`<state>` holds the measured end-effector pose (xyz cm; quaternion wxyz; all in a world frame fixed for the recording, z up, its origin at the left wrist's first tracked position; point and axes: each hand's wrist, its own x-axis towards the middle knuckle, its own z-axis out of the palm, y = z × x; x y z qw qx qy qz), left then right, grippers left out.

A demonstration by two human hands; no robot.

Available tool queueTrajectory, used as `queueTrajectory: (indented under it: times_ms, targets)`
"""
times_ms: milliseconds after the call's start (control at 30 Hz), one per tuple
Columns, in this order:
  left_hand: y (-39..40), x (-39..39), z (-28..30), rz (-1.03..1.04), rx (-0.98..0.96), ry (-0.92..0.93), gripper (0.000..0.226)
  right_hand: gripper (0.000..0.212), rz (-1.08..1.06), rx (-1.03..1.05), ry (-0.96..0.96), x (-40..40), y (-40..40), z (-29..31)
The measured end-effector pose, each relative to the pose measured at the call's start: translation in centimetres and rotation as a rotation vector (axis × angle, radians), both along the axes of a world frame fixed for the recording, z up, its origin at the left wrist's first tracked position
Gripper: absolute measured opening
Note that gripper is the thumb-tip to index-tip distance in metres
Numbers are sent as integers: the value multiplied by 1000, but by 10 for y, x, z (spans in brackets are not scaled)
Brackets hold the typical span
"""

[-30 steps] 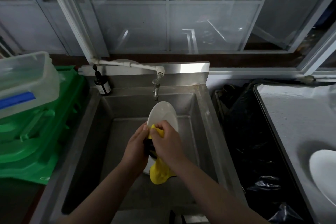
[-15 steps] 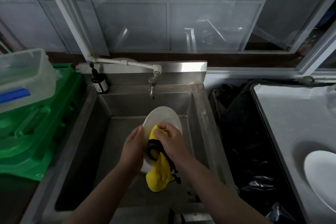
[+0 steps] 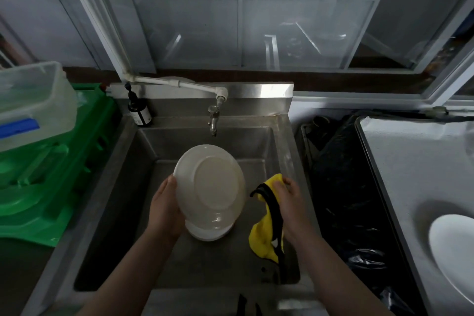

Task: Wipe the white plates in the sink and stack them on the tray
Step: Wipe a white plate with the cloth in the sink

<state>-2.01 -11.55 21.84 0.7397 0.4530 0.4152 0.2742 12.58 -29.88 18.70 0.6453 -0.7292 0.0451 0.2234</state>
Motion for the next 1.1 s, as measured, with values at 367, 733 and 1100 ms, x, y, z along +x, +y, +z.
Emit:
queueTrajectory:
  times_ms: [367,733,1100]
  targets:
    - [-1,1,-16,62,-90,0,23,49,-129,38,-7,44,-52,-14]
    - [-8,3,-22,-20,-40,31,28,56,-113,-147,-18,60,-80,-45]
    - [-15,8,-22,-100,3,77,29,56,10,-542,-114,56,-80,-57]
